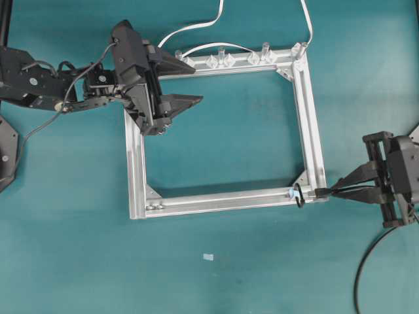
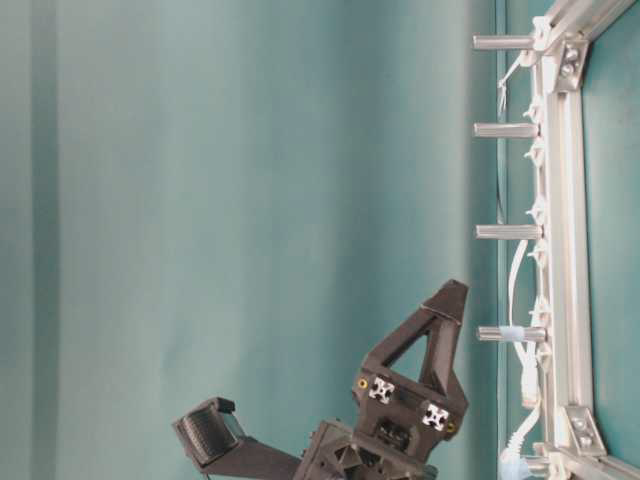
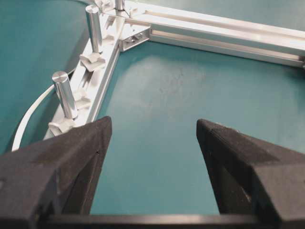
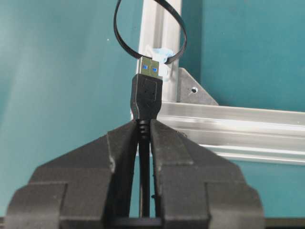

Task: Insert the wire through the string loop located on the right side.
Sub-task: 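Push the USB plug through the black zip-tie loop leftward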

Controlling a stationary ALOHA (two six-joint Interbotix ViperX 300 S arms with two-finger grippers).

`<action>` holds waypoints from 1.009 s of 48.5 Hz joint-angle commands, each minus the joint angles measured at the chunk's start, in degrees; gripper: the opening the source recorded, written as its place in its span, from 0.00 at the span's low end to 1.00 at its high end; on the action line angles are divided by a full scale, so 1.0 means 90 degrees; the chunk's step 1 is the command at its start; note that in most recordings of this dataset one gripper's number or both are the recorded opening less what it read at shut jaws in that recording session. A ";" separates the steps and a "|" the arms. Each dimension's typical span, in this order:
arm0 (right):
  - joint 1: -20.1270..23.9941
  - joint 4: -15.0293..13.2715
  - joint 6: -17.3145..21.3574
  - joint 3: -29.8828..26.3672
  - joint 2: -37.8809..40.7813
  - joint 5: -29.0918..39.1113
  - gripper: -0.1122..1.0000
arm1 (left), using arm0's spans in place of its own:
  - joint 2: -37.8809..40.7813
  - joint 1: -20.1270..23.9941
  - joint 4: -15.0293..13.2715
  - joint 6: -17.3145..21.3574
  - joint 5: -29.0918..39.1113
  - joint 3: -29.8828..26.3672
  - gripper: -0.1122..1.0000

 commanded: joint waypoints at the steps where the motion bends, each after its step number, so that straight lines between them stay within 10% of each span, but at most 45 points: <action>1: -0.0010 -0.0020 -0.0010 -0.0156 0.0000 -0.0068 0.20 | -0.0137 -0.0020 0.0020 -0.0010 -0.0020 -0.0137 0.76; 49: -0.0010 -0.0146 -0.0020 -0.1270 0.1807 -0.0557 0.20 | -0.0137 -0.0039 0.0020 -0.0010 -0.0020 -0.0137 0.76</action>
